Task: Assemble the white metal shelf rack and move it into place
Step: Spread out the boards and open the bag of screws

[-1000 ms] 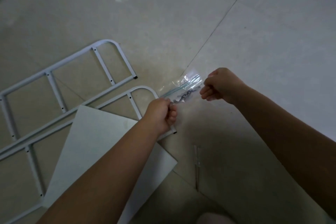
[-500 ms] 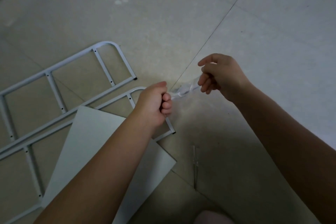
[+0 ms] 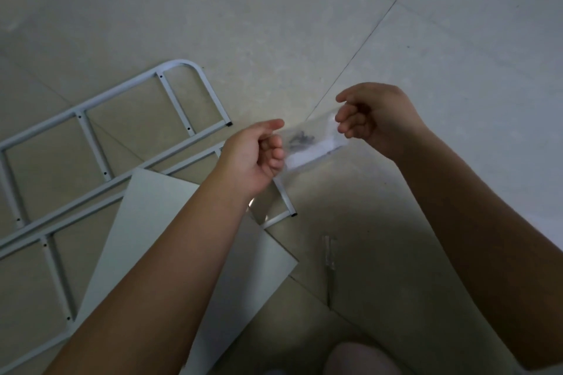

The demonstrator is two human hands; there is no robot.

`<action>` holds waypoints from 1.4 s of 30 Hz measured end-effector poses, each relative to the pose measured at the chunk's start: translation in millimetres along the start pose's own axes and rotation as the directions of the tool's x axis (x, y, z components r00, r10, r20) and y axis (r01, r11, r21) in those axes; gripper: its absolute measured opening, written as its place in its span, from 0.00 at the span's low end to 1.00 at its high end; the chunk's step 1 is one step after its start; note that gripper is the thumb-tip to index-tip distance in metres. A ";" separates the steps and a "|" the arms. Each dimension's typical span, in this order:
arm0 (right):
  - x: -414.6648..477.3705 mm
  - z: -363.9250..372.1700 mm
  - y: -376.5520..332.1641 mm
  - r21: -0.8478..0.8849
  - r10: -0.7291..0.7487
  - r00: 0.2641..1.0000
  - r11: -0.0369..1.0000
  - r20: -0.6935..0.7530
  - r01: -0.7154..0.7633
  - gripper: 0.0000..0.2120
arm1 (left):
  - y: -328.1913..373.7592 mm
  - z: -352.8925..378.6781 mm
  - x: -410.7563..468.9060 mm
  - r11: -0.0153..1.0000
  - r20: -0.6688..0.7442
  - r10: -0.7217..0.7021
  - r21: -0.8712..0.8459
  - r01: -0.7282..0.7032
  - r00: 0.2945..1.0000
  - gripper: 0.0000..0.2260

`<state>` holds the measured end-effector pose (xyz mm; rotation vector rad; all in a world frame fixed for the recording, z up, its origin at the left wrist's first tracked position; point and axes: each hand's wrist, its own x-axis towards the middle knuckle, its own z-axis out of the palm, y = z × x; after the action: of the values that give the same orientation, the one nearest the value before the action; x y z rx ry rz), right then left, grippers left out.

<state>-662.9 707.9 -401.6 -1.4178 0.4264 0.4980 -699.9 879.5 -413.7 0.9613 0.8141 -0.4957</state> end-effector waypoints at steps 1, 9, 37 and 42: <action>0.5 -0.7 2.7 0.005 0.014 1.000 1.000 0.000 -0.014 0.09 | -0.9 -1.8 0.5 1.000 0.007 0.013 0.023 -0.013 1.000 0.11; 12.7 -22.3 39.6 -0.277 0.018 0.998 0.961 0.060 0.000 0.16 | -5.5 -20.9 8.2 0.997 0.018 -0.014 0.071 0.013 1.000 0.11; 48.8 15.6 47.0 -0.941 -0.217 0.941 0.163 0.258 0.295 0.11 | 7.5 -51.7 26.0 0.869 -0.172 0.178 -0.435 -0.237 0.969 0.09; 51.8 12.0 47.8 -0.755 0.068 0.995 0.656 0.066 0.005 0.12 | -13.8 -69.1 35.0 0.958 -0.145 0.125 -0.239 -0.158 0.981 0.28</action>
<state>-647.3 727.6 -468.5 -2.1948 0.1561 0.8258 -714.5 931.8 -470.8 0.8160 0.8930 -0.2016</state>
